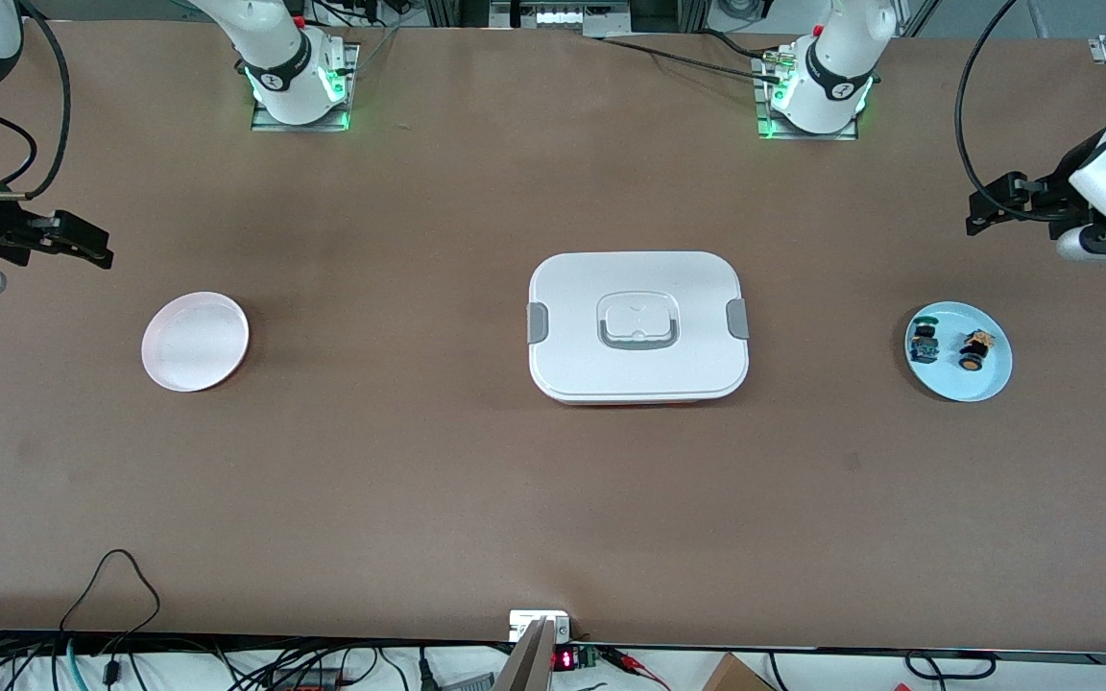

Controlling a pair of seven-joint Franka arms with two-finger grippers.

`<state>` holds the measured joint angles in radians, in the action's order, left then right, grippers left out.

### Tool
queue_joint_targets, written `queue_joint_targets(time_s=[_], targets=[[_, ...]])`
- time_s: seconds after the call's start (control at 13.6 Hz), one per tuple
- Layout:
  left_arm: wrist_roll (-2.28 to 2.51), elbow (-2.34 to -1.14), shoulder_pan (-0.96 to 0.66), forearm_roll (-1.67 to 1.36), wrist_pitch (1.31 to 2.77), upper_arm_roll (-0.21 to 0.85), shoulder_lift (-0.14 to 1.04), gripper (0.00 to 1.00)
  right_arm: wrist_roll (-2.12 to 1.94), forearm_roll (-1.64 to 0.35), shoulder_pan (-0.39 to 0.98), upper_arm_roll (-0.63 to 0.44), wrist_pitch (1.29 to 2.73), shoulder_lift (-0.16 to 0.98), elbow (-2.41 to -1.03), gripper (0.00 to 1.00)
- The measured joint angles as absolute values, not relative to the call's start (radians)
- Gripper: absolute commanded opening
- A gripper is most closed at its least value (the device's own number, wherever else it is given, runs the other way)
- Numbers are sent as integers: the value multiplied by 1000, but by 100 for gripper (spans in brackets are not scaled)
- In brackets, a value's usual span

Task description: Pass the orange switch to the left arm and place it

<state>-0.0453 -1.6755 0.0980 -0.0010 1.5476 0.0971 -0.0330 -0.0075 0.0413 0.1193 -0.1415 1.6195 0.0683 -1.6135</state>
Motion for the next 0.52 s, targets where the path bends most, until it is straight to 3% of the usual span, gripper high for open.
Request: queue_joint_targets(time_s=[0.52], targets=[[-46, -1678, 97, -1, 1553, 94, -28, 100, -8, 41, 120, -140, 1614, 68, -1614, 100]])
